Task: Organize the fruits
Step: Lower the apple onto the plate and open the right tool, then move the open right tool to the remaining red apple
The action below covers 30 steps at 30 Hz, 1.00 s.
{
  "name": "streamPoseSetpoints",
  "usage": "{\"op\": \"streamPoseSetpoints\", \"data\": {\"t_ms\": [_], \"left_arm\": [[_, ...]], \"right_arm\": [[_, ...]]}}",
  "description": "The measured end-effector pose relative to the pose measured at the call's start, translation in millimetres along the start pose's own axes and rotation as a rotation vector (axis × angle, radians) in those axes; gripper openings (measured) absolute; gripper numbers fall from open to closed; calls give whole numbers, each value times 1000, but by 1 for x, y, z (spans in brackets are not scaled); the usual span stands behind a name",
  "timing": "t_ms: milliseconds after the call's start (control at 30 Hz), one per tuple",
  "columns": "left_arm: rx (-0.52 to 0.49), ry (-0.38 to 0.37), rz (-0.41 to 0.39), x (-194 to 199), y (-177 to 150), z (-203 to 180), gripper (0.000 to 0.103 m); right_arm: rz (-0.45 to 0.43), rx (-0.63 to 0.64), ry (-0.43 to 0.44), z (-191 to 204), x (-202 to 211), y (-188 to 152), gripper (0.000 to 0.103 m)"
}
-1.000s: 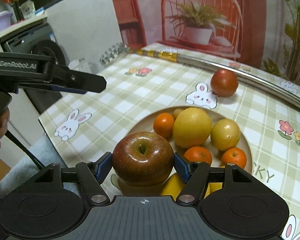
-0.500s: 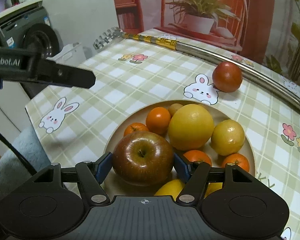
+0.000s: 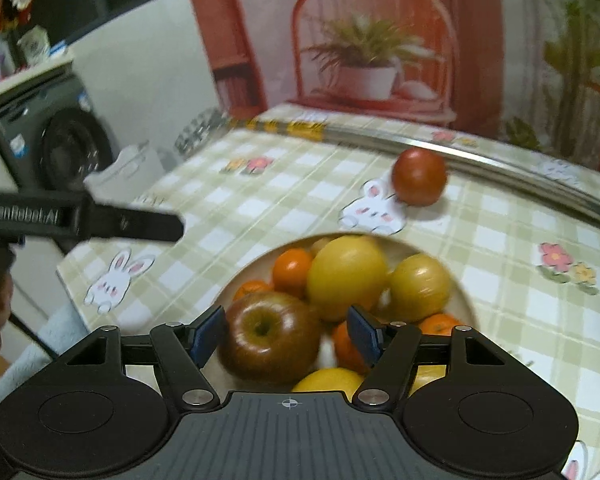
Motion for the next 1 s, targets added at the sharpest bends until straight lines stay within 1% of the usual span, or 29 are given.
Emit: {"op": "streamPoseSetpoints", "data": {"t_ms": [133,233,367,433,633,800,1000], "left_arm": [[-14,-27,-9,-1,1,-5,68],[-45,-23,-24,-2,4,-12,68],[-89,-23,-24,-8,8,-20,68],[-104,-24,-19,-13,11,-23,68],[-133,-24,-37,-20,30,-26,68],[-123,-26,-34,-31,39,-26,68],[-107,-21,-10,-46,41,-20,68]], "right_arm": [[-69,-26,-41,-21,16,10,63],[-119,-51,-79,-40,26,18,63],[-166,-30,-148,-59,34,25,63],[-184,-27,-167,-68,37,27,63],[-228,-35,-196,-92,36,37,61],[-261,-8,-208,-106,29,54,61],[-233,96,-201,-115,-3,77,61]]}}
Point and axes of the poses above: each gripper's, at about its wrist camera, not at the fingertips, and x roughly against the way its jaws point, z to its left, y to its top, the point moved 9 cm from there along -x, roughly the way its jaws point, and after that the axes turned 5 degrees about y, right-handed, at the moved point
